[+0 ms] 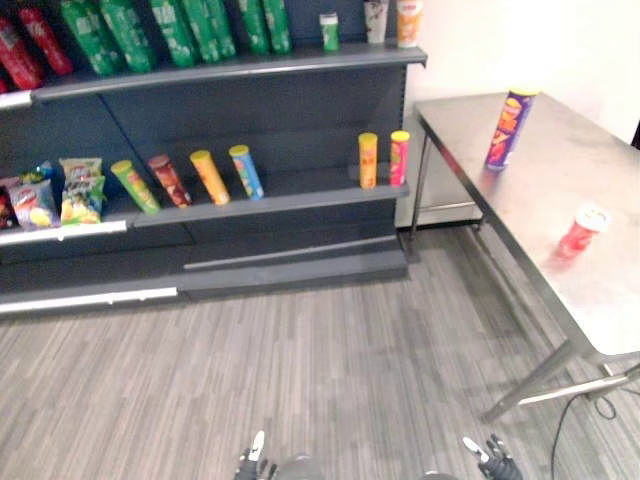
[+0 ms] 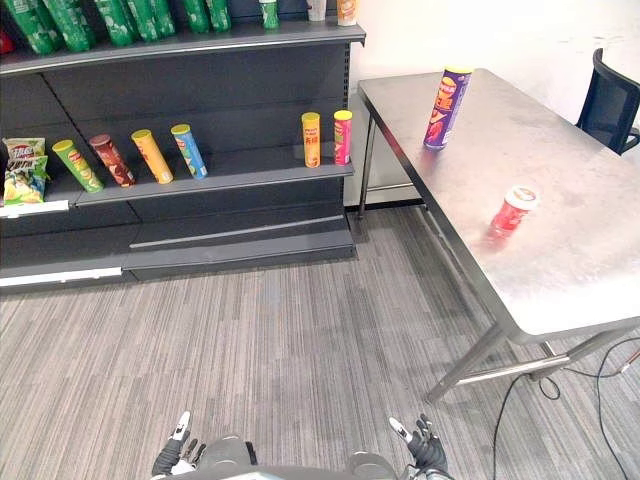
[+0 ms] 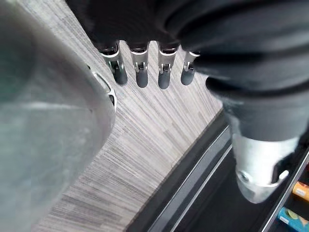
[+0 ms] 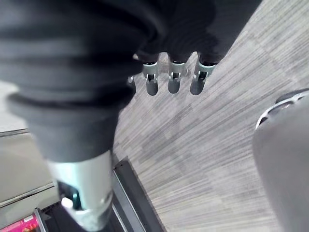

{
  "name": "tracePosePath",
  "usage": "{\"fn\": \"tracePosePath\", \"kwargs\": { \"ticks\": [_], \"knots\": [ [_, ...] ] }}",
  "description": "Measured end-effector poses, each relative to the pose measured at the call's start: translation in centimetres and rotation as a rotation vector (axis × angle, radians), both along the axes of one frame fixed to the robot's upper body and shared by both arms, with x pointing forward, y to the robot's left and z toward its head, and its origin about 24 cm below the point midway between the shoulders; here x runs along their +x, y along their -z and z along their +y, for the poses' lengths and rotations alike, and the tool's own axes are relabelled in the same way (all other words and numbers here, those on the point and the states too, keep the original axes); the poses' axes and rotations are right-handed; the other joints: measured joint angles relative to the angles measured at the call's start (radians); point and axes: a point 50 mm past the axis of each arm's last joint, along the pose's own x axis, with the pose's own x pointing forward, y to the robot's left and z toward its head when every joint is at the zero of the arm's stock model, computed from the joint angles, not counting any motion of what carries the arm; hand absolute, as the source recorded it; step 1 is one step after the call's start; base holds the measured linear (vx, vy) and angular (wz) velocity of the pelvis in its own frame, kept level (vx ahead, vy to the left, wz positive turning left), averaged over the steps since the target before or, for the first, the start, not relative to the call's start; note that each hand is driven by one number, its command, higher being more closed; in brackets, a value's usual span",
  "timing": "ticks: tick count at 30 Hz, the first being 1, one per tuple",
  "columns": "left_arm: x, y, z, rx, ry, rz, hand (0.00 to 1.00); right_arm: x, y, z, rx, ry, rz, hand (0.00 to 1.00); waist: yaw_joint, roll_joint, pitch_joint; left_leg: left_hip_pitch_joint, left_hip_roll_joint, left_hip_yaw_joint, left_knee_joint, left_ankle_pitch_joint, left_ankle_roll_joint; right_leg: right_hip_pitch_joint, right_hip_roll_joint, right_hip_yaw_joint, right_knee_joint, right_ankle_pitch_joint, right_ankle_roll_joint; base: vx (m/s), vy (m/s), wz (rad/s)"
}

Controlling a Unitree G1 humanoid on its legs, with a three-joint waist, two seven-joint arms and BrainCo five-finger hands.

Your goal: Put the gum and the chips on the shelf.

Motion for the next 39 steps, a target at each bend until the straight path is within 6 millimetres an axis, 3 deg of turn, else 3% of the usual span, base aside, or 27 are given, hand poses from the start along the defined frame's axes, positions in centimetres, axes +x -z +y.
{"fn": "tracePosePath", "kwargs": {
  "ticks": [2,3,4,5,6,8,11,14,16,17,18,21,23,24,25,29,33,39],
  "knots": [
    [-0.1,0.0,0.0,0.016,-0.008,0.010,0.00,0.3,-0.1,0.1,0.010,-0.006,-0.019,0.00,0.003,0.002,0.000,-0.002,-0.036,-0.043,-0.257,0.104,-0.020,0.019,-0.033,0.037,0.001,-0.032,0.050,0.37,0.353,-0.27],
    [-0.1,0.0,0.0,0.016,-0.010,0.012,0.00,0.3,-0.1,0.1,0.013,-0.007,-0.019,0.00,0.006,0.001,-0.001,0.003,-0.038,-0.041,-0.250,0.140,-0.026,0.029,-0.040,0.048,-0.001,-0.041,0.063,0.45,0.398,-0.43],
    [-0.2,0.0,0.1,0.019,-0.009,0.016,0.00,0.3,0.0,0.4,0.024,-0.019,-0.019,0.00,0.016,0.003,-0.014,0.011,-0.055,-0.028,-0.227,0.177,-0.008,0.046,-0.053,0.087,-0.026,-0.047,0.069,0.35,0.270,-0.57],
    [-0.1,-0.1,0.4,0.029,-0.010,0.012,0.00,0.1,0.2,1.1,0.048,-0.021,-0.009,0.00,0.024,-0.010,-0.024,0.011,-0.070,-0.013,-0.203,0.148,0.014,0.052,-0.059,0.123,-0.048,-0.045,0.065,0.44,0.278,-0.58],
    [-0.1,-0.2,1.0,0.044,-0.003,0.011,0.00,0.4,0.4,2.1,0.079,-0.020,-0.011,0.00,0.024,-0.041,-0.036,0.001,-0.088,-0.006,-0.159,0.104,0.036,0.062,-0.062,0.174,-0.065,-0.016,0.061,0.35,0.183,-0.38],
    [0.0,-0.2,1.5,0.057,0.015,0.015,0.00,0.3,0.6,2.6,0.091,-0.034,0.003,0.00,0.022,-0.061,-0.040,0.015,-0.111,0.012,-0.113,0.076,0.065,0.080,-0.090,0.209,-0.074,0.023,0.082,0.38,0.242,-0.17],
    [0.3,-0.2,1.7,0.087,0.151,0.051,0.00,0.5,0.7,2.6,0.085,-0.024,0.016,0.00,0.020,-0.058,-0.045,0.061,-0.141,0.008,-0.090,0.057,0.097,0.097,-0.113,0.234,-0.042,0.111,0.079,0.35,0.244,-0.21],
    [0.2,0.0,1.5,0.081,0.184,0.077,0.00,0.7,0.6,2.2,0.074,-0.022,0.008,0.00,0.018,-0.049,-0.054,0.117,-0.163,0.011,-0.158,0.042,0.106,0.014,-0.131,0.235,0.120,0.139,0.077,0.17,0.133,-0.23],
    [0.0,0.1,1.6,0.083,0.203,0.094,0.00,0.8,0.5,1.9,0.063,-0.004,-0.003,0.00,0.012,-0.049,-0.049,0.188,-0.183,0.029,-0.236,0.020,0.113,-0.090,-0.166,0.217,0.336,0.185,0.080,0.17,0.140,-0.30],
    [-0.2,0.1,1.6,0.088,0.219,0.106,0.00,0.8,0.4,1.7,0.056,0.001,-0.011,0.00,0.012,-0.037,-0.041,0.236,-0.185,0.054,-0.266,0.013,0.122,-0.130,-0.194,0.187,0.437,0.193,0.085,0.16,0.114,-0.56],
    [-0.8,0.3,1.6,0.081,0.232,0.131,0.00,1.0,0.3,1.4,0.045,-0.007,-0.022,0.00,0.011,-0.029,-0.039,0.284,-0.179,0.087,-0.292,0.008,0.122,-0.160,-0.218,0.113,0.496,0.148,0.052,0.12,0.084,-0.67],
    [-1.7,0.5,1.4,0.066,0.249,0.167,0.00,1.8,-0.2,1.2,0.022,-0.070,-0.065,0.00,0.007,-0.012,-0.039,0.344,-0.145,0.154,-0.334,0.008,0.111,-0.199,-0.230,-0.104,0.462,0.094,0.037,0.10,0.033,-0.68],
    [-2.1,0.5,1.5,0.066,0.247,0.175,0.00,3.0,-0.6,1.6,0.036,-0.113,-0.112,0.00,0.006,-0.013,-0.035,0.364,-0.114,0.223,-0.345,0.012,0.082,-0.202,-0.211,-0.283,0.257,0.122,0.054,0.10,-0.040,-0.80],
    [-2.2,0.5,1.6,0.068,0.246,0.175,0.00,3.4,-0.7,1.8,0.041,-0.124,-0.124,0.00,0.010,-0.017,-0.034,0.373,-0.115,0.234,-0.354,0.015,0.073,-0.202,-0.204,-0.304,0.198,0.157,0.049,0.14,-0.109,-0.91],
    [-2.2,0.5,1.8,0.076,0.247,0.177,0.00,3.7,-0.8,2.3,0.051,-0.148,-0.139,0.00,0.020,-0.030,-0.030,0.389,-0.126,0.258,-0.371,0.019,0.056,-0.207,-0.186,-0.323,0.101,0.234,0.031,0.15,-0.171,-0.93],
    [-2.1,0.6,0.9,0.059,0.256,0.176,0.00,5.2,-1.3,2.2,0.053,-0.186,-0.184,0.00,0.011,0.009,0.001,0.402,-0.093,0.302,-0.420,0.045,0.007,-0.182,-0.085,-0.324,-0.033,0.227,0.009,0.09,-0.148,-0.51],
    [-2.3,0.7,0.7,0.043,0.258,0.176,0.00,4.6,-1.1,2.2,0.054,-0.196,-0.165,0.00,0.006,0.008,-0.001,0.412,-0.035,0.302,-0.408,0.032,-0.034,-0.109,-0.001,-0.341,-0.158,0.239,0.012,0.01,-0.106,-0.02],
    [-2.0,0.6,0.9,0.059,0.280,0.179,0.00,4.1,-1.0,1.9,0.037,-0.161,-0.138,0.00,0.001,0.011,-0.013,0.388,-0.014,0.307,-0.397,0.026,-0.043,-0.111,0.036,-0.339,-0.219,0.267,-0.002,0.04,-0.001,-0.03]
  ]
}}
